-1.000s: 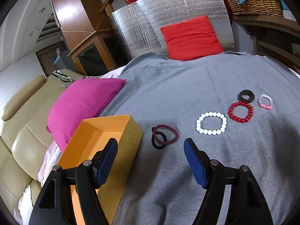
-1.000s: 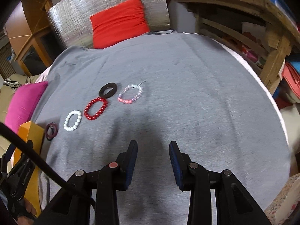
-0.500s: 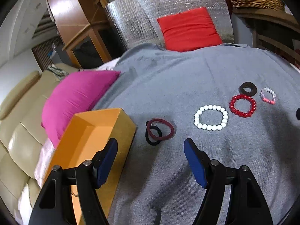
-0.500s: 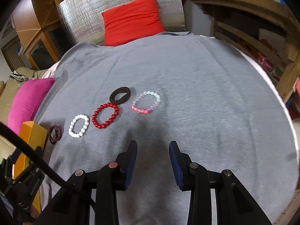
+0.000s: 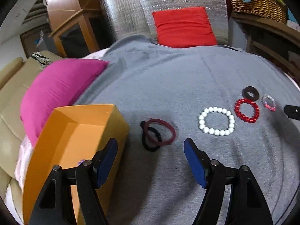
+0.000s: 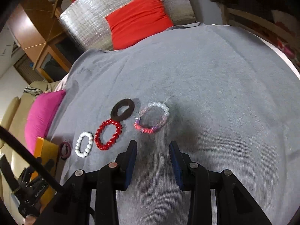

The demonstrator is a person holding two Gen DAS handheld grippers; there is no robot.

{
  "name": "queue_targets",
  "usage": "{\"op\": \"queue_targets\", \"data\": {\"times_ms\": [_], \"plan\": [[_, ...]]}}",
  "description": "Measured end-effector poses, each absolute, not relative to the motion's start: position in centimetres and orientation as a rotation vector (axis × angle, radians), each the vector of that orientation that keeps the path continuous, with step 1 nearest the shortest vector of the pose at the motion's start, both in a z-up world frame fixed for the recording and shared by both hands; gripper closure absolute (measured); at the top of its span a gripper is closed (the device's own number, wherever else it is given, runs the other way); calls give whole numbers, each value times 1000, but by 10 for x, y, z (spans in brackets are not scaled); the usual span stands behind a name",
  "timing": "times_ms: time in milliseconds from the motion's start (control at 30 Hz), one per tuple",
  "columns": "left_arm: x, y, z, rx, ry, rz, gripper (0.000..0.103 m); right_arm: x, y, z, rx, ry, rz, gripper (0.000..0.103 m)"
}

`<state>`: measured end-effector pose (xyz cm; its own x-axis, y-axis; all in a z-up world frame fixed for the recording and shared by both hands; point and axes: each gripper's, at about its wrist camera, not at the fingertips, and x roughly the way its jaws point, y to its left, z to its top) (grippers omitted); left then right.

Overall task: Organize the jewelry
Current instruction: 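Withdraw both open tools from the box back over the bracelets, then grasp the white bead bracelet with the left tool while the right grasps the pink bracelet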

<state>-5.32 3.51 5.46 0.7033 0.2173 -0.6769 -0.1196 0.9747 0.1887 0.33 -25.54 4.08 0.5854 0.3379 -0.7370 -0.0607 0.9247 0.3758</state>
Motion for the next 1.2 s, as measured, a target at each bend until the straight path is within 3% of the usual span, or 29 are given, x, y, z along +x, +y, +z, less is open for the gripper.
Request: {"op": "queue_targets", "data": {"times_ms": [600, 867, 933, 1000, 1167, 1200], "plan": [[-13, -7, 40, 86, 764, -14, 29, 66, -266, 22, 406, 932, 176, 64], [18, -4, 25, 43, 829, -38, 29, 75, -244, 20, 249, 919, 134, 67], [25, -1, 19, 3, 855, -53, 43, 75, -238, 20, 207, 911, 124, 74], [28, 0, 16, -17, 865, -68, 48, 75, -234, 19, 184, 908, 123, 84], [27, -7, 17, 19, 859, -109, 74, 75, -226, 20, 146, 902, 135, 92], [26, -9, 17, 28, 860, -121, 83, 75, -227, 21, 153, 904, 139, 93]]}}
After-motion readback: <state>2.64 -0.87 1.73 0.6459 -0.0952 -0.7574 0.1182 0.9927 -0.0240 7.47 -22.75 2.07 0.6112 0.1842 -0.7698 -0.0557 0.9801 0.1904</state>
